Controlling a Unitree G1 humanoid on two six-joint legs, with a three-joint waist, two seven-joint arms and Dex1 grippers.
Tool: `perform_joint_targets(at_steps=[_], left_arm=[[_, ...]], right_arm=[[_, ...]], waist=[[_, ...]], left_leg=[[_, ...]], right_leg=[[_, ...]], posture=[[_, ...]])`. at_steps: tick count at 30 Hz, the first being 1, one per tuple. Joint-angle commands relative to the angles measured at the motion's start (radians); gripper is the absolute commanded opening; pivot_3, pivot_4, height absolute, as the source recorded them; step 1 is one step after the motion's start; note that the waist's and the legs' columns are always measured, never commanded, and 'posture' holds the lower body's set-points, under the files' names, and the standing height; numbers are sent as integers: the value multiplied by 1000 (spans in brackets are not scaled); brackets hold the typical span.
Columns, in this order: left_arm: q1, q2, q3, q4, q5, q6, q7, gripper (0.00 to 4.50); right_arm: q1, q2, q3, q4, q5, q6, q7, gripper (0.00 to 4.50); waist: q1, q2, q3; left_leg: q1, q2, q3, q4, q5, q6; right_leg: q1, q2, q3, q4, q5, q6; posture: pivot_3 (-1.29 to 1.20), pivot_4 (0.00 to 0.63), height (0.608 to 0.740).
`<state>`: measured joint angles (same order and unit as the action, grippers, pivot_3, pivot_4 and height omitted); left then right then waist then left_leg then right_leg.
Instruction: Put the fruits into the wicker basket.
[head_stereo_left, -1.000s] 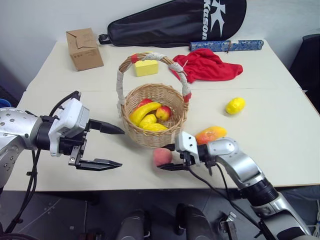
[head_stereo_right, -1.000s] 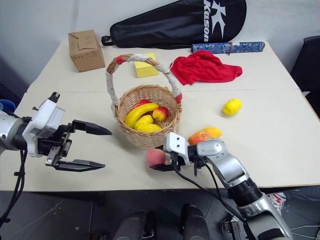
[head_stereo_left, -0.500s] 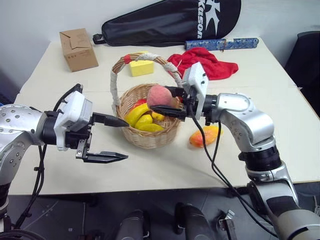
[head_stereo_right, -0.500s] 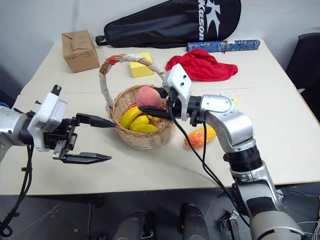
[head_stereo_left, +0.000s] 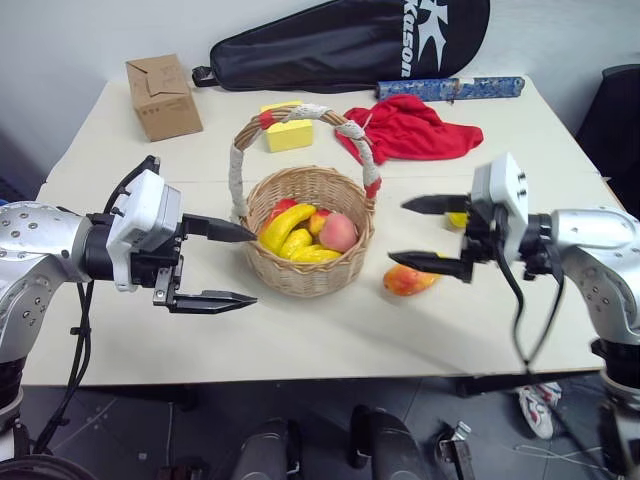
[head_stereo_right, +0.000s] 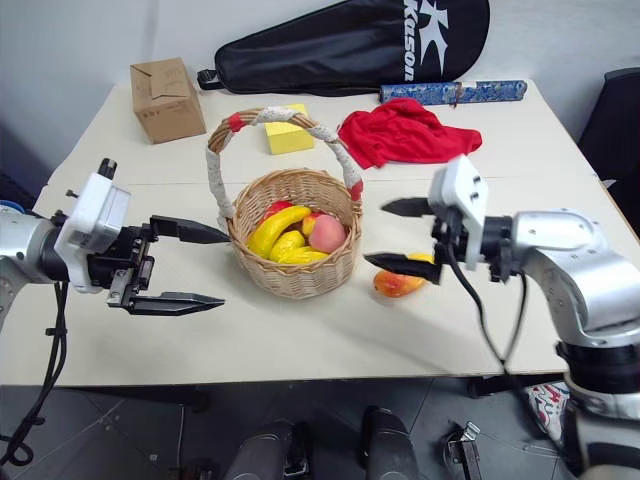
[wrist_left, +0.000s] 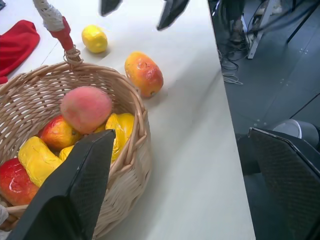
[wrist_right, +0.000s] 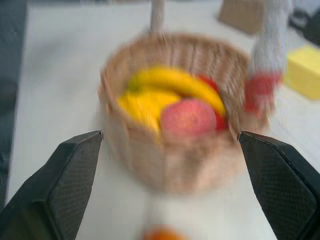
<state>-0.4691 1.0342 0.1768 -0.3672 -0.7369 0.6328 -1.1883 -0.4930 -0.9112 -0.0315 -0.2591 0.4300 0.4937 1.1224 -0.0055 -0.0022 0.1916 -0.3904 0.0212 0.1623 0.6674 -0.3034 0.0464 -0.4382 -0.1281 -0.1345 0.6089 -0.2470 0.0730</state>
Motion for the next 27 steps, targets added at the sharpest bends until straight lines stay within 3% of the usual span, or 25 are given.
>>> perform_joint_targets(at_steps=[1,7,14,17,21,23,25,27], left_arm=[[-38,-2,-1,16,10,-23,-10,4500],[-65,-11,-19,35,24,-35,-19,4500],[-85,-9,-18,46,31,-37,-22,4500],[-87,-8,-11,42,25,-31,-19,4500],[-81,-8,-2,36,20,-31,-13,4500],[-75,-9,5,34,17,-29,-7,4500],[-71,-11,13,32,12,-25,-1,4500],[-69,-16,27,32,-3,-15,8,4500]], right_arm=[[19,-70,51,108,-211,-342,47,4444],[-53,-53,175,339,-449,-787,27,4444],[-146,28,273,528,-574,-991,-11,4444],[-174,80,296,605,-586,-996,-27,4444],[-194,107,303,666,-579,-1002,-5,3578],[-178,96,285,643,-512,-966,51,2908],[-159,86,256,596,-424,-895,111,2767],[-128,79,205,461,-233,-690,190,2766]], waist=[[-4,-1,0],[-22,-1,1],[-25,-3,2],[-25,-4,2],[-24,-4,2],[-24,-4,2],[-22,-4,2],[-21,-4,3]], left_leg=[[1,0,2,0,0,0],[3,1,5,-1,1,-2],[3,3,8,0,1,-3],[3,3,8,0,1,-3],[3,4,8,1,1,-3],[3,4,8,1,1,-3],[3,4,8,2,1,-3],[3,4,8,2,1,-3]], right_leg=[[0,0,0,1,0,0],[-2,0,3,4,0,0],[-4,2,6,4,0,-1],[-4,3,9,4,0,-1],[-4,3,11,5,0,-1],[-4,4,11,5,0,-1],[-4,4,11,5,0,-1],[-4,4,12,6,0,-1]], posture=[[0,150,740],[0,150,740],[0,150,740],[0,150,740],[0,150,740],[0,150,740],[0,150,740],[0,150,740]])
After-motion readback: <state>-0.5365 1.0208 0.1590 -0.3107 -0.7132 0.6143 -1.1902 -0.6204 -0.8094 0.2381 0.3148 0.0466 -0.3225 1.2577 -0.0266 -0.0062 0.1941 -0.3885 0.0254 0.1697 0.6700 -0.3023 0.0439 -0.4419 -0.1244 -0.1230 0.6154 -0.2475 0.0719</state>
